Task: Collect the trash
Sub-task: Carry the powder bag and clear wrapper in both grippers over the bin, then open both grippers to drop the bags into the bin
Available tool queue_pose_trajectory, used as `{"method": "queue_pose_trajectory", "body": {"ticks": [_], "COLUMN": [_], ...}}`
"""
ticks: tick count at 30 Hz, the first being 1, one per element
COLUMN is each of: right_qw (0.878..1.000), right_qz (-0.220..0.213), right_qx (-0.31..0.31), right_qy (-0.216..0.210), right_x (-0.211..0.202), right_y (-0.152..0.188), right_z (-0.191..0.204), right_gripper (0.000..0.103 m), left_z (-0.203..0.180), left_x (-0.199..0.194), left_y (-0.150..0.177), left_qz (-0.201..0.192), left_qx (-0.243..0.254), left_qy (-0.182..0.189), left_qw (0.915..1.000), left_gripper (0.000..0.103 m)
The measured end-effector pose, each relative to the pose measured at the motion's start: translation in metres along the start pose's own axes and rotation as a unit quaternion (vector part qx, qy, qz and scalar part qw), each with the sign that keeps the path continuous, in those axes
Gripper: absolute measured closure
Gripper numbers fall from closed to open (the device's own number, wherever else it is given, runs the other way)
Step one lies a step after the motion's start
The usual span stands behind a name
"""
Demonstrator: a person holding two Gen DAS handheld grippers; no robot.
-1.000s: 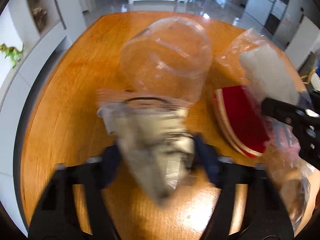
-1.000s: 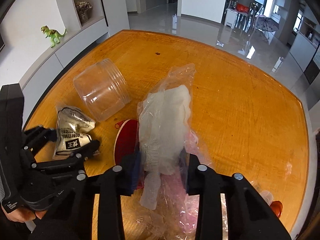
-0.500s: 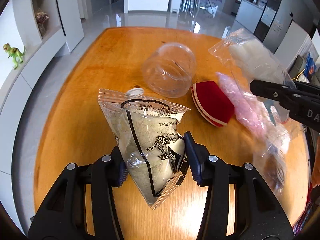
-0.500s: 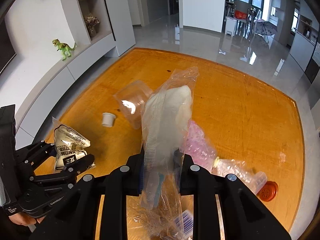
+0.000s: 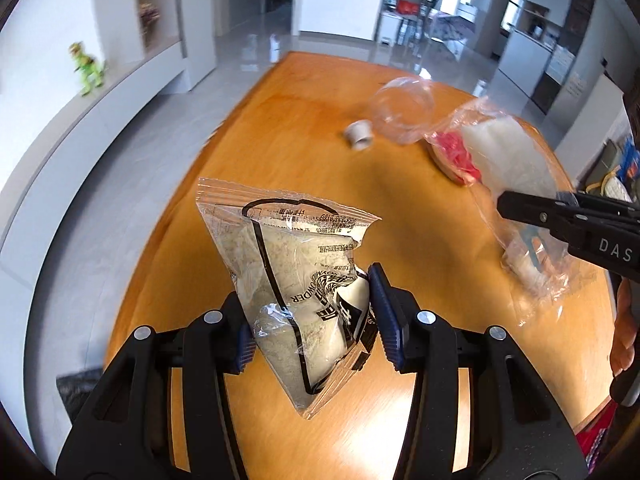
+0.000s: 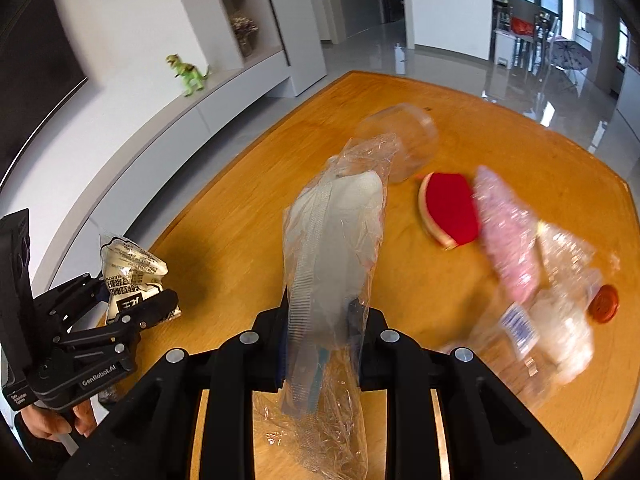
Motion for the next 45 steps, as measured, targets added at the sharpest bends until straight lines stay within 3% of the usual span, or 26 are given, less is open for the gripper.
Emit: {"method": "queue_pose_trajectory", "body": {"ticks": [7, 13, 18, 23, 27, 31, 32, 33, 35, 37, 42, 45], "right_qw": [0.998, 0.99, 0.973, 0.95, 0.933, 0.925, 0.924, 0.921, 0.921, 0.925, 0.924, 0.928], "right_qz": [0.01, 0.027, 0.04, 0.059, 0.09, 0.11, 0.117, 0.131, 0.154, 0.156, 0.148, 0.139], "right_qx": [-0.034, -0.099, -0.173, -0.236, -0.278, -0.298, -0.298, -0.296, -0.295, -0.287, -0.285, -0.279], "right_qy": [-0.052, -0.096, -0.149, -0.195, -0.209, -0.209, -0.211, -0.216, -0.204, -0.196, -0.206, -0.205], "right_x": [0.012, 0.023, 0.03, 0.046, 0.07, 0.091, 0.097, 0.105, 0.119, 0.128, 0.128, 0.121], "right_y": [0.027, 0.046, 0.062, 0.077, 0.088, 0.091, 0.09, 0.088, 0.085, 0.079, 0.073, 0.071], "right_z": [0.079, 0.165, 0.251, 0.327, 0.384, 0.427, 0.436, 0.447, 0.462, 0.469, 0.465, 0.457], "right_gripper": [0.078, 0.078, 0.078, 0.078, 0.078, 0.077, 0.071, 0.05, 0.029, 0.028, 0.028, 0.028], "left_z": [0.068, 0.142, 0.201, 0.261, 0.294, 0.314, 0.316, 0.32, 0.323, 0.324, 0.325, 0.324], "left_x": [-0.037, -0.079, -0.112, -0.132, -0.139, -0.144, -0.145, -0.146, -0.147, -0.16, -0.179, -0.186], "left_y": [0.06, 0.114, 0.163, 0.207, 0.233, 0.249, 0.25, 0.251, 0.25, 0.255, 0.251, 0.253], "left_qz": [-0.007, -0.026, -0.04, -0.035, -0.028, -0.024, -0.023, -0.022, -0.016, -0.02, -0.041, -0.048], "left_qx": [-0.055, -0.121, -0.169, -0.241, -0.286, -0.313, -0.32, -0.325, -0.334, -0.336, -0.36, -0.35], "left_qy": [-0.028, -0.073, -0.133, -0.175, -0.199, -0.219, -0.221, -0.221, -0.223, -0.259, -0.237, -0.253], "left_qw": [0.9981, 0.9896, 0.9758, 0.9538, 0.937, 0.9237, 0.9213, 0.9192, 0.9158, 0.9051, 0.9017, 0.9004], "left_gripper": [0.054, 0.053, 0.053, 0.053, 0.053, 0.053, 0.053, 0.051, 0.006, 0.006, 0.006, 0.006]}}
Point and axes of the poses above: each gripper's, at about its wrist camera, not at the fingertips, and x roughly the way its jaws point, z to its left, y to its underside, the point moved 1 cm from there along x, roughly the way its jaws point, and after that the axes turned 9 degrees about -x, right-handed, at the moved point
